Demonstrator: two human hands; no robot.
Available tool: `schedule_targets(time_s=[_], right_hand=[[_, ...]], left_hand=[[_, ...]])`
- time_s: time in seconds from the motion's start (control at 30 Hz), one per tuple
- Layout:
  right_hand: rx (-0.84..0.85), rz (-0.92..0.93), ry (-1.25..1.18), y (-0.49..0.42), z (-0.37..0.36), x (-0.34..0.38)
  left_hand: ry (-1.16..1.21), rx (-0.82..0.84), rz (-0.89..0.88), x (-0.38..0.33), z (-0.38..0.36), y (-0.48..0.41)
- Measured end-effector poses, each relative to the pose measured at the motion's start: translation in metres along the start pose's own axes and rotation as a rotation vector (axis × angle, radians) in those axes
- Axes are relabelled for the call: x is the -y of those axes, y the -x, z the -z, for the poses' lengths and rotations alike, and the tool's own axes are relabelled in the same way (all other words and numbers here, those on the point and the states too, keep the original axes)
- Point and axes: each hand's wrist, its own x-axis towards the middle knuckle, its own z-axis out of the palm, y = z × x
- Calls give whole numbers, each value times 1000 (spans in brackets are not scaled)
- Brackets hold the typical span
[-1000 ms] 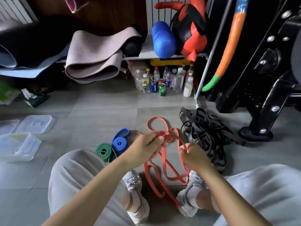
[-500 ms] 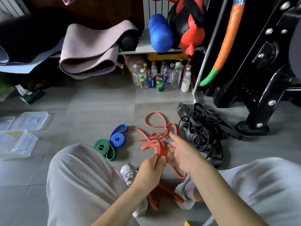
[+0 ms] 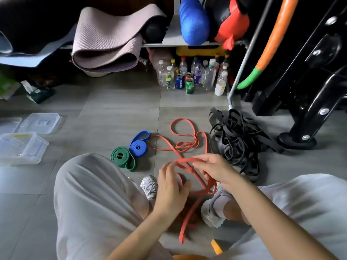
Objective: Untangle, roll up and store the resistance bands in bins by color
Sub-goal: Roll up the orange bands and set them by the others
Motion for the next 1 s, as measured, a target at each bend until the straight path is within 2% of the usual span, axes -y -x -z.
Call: schedule_targets(time_s=[0.07, 0.13, 0.17, 0.27, 0.37, 0.4, 0.47, 0.53, 0.6, 0.67, 0.77, 0.87, 1.0], right_hand=[[14, 59, 87, 5, 1, 0], [54, 91, 41, 11, 4, 1], [75, 101, -7, 13, 6, 1], [59, 127, -145, 16, 21, -2], [-97, 104, -161, 16, 43, -7], [-135, 91, -56, 18, 50, -10], [-165, 42, 353, 19, 58, -20], [-98, -4, 758, 20, 56, -32], [3, 1, 965, 22, 44, -40], [58, 96, 868, 23, 28, -39], [-8, 309, 460, 28, 5, -25], [-90, 471, 420, 28, -1, -18], [-29, 486, 410, 31, 1, -15]], left_hand=[[-211, 51, -62, 2, 9, -15], [-418, 126, -101, 5, 17, -29], [-439, 176, -99, 7, 21, -35], [-326, 362, -9, 15, 31, -44], [-197, 484, 79, 25, 43, -46], [-124, 486, 94, 26, 47, -45], [-4, 417, 82, 22, 55, -42], [27, 361, 36, 12, 59, -39], [29, 354, -47, -4, 59, -37], [38, 356, -125, -20, 56, -34], [-27, 320, -194, -36, 52, -31], [-32, 277, -185, -42, 52, -33], [86, 257, -155, -44, 55, -30]])
